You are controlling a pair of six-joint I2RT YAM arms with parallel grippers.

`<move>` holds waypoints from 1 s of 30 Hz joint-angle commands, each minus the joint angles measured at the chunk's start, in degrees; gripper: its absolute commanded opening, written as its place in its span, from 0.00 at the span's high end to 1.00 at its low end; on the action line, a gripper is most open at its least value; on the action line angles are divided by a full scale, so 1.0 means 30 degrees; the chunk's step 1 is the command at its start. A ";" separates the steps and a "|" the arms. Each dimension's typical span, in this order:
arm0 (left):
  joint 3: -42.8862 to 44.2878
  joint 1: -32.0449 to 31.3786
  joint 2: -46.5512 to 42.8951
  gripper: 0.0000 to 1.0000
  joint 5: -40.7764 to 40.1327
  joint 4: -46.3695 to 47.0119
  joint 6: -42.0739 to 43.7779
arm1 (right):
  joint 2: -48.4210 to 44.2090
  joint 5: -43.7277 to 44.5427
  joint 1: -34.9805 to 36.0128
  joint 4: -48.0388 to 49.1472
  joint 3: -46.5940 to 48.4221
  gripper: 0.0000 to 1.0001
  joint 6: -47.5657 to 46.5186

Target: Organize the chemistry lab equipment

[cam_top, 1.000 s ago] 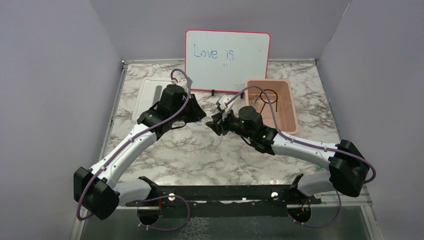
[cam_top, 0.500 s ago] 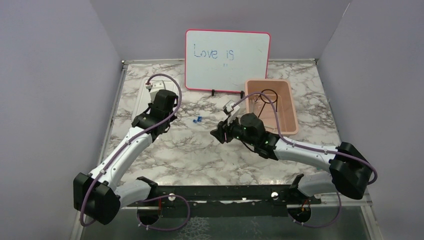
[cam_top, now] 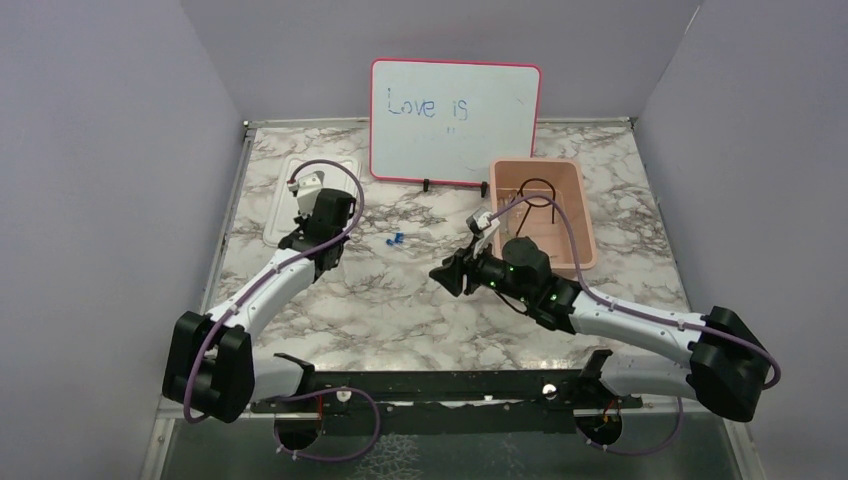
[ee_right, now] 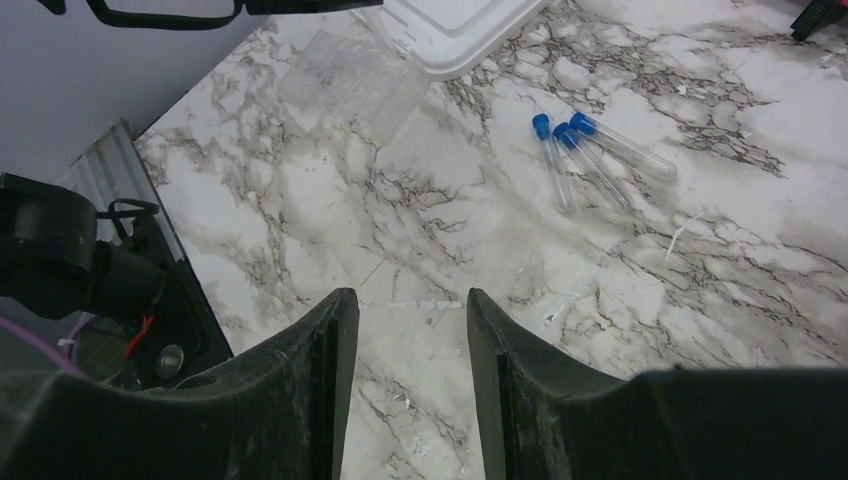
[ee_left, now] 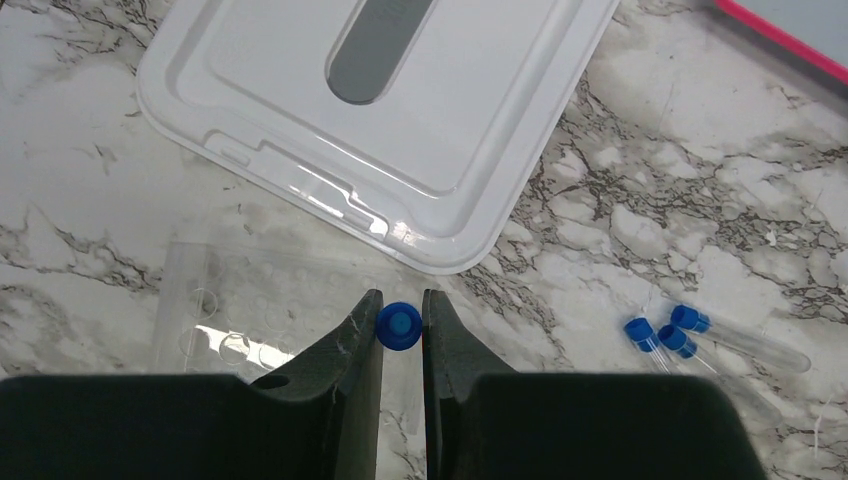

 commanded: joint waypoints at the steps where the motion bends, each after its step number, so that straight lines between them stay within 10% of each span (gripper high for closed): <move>1: -0.0708 0.0195 0.0627 0.88 -0.0542 0.2021 -0.0402 | -0.0902 -0.0155 0.0122 0.0172 -0.0541 0.52 0.0495; 30: -0.2235 -0.1184 0.0223 0.88 0.1267 0.1576 -0.3547 | -0.0622 0.0567 0.0122 -0.0247 -0.0585 0.52 -0.0200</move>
